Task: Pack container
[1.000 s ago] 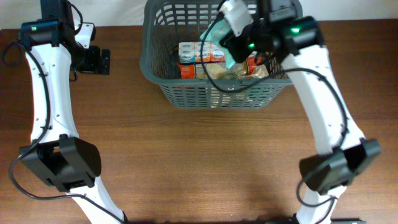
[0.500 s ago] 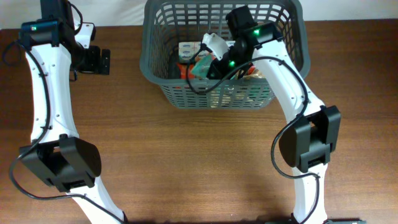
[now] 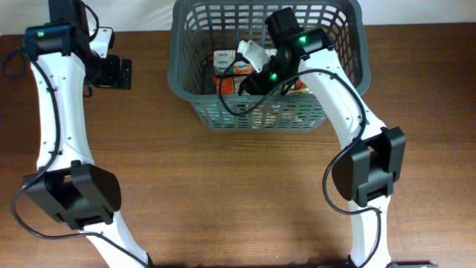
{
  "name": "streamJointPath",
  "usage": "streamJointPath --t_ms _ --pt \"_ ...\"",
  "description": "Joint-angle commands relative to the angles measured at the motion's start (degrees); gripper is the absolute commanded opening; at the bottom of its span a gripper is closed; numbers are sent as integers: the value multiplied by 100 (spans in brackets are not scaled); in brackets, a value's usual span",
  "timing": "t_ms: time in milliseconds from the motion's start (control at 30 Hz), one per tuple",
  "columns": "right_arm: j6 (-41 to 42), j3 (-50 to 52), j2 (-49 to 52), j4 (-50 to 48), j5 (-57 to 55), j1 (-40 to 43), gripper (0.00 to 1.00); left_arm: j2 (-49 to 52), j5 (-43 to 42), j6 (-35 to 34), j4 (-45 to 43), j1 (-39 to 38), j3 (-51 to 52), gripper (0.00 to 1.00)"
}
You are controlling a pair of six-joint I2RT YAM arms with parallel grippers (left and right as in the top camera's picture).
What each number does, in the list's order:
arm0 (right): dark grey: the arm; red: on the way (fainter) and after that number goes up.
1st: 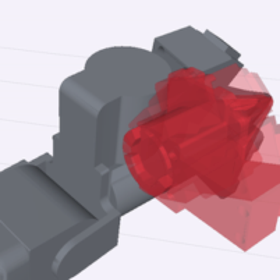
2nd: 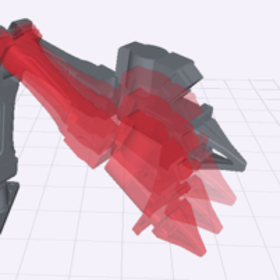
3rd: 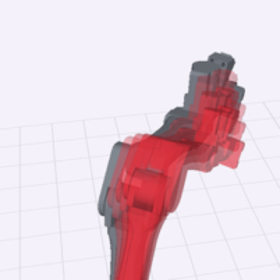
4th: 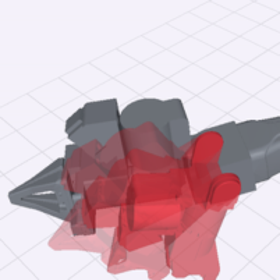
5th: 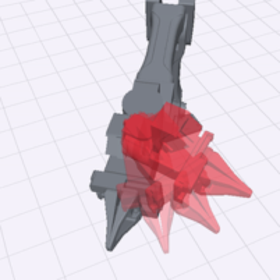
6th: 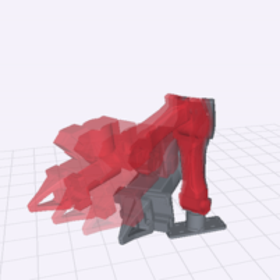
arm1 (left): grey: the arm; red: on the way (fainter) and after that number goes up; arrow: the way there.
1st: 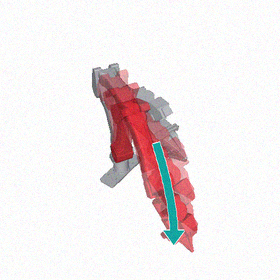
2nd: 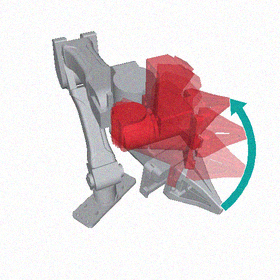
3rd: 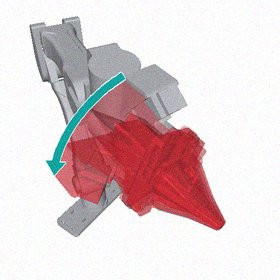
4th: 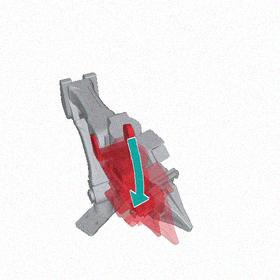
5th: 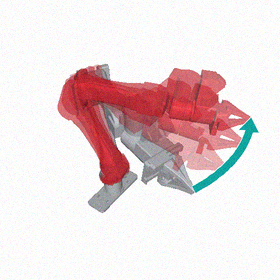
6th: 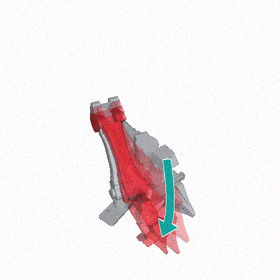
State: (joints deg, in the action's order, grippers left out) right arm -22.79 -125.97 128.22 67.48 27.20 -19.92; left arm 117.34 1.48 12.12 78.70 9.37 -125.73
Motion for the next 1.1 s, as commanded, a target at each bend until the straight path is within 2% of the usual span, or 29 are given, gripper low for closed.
streamJointPath --t_ms 0,233,367,667,767,800,833,1067 --pt "651 -857 -295 203 -544 352 74 -13 -66 -92 2 33 20 99" --pt "1478 -3123 -723 968 -844 1351 74 -13 -66 -92 2 33 20 99" --pt "1808 -3934 -997 1106 -846 2096 75 -13 -66 -92 2 33 20 99" --pt "2470 -3969 -1333 1464 -1217 4068 72 -13 -66 -92 2 33 20 99" --pt "2549 -3860 -1333 1464 -734 4583 73 -13 -66 -92 2 33 20 99" --pt "2546 -3840 -1333 1464 -518 4688 80 -13 -66 -92 2 33 20 99" --pt "2544 -3825 -1333 1464 -317 4800 99 -13 -66 -92 2 33 20 99" --pt "2542 -3816 -1333 1574 -256 4962 99 -13 -66 -92 2 33 20 99"
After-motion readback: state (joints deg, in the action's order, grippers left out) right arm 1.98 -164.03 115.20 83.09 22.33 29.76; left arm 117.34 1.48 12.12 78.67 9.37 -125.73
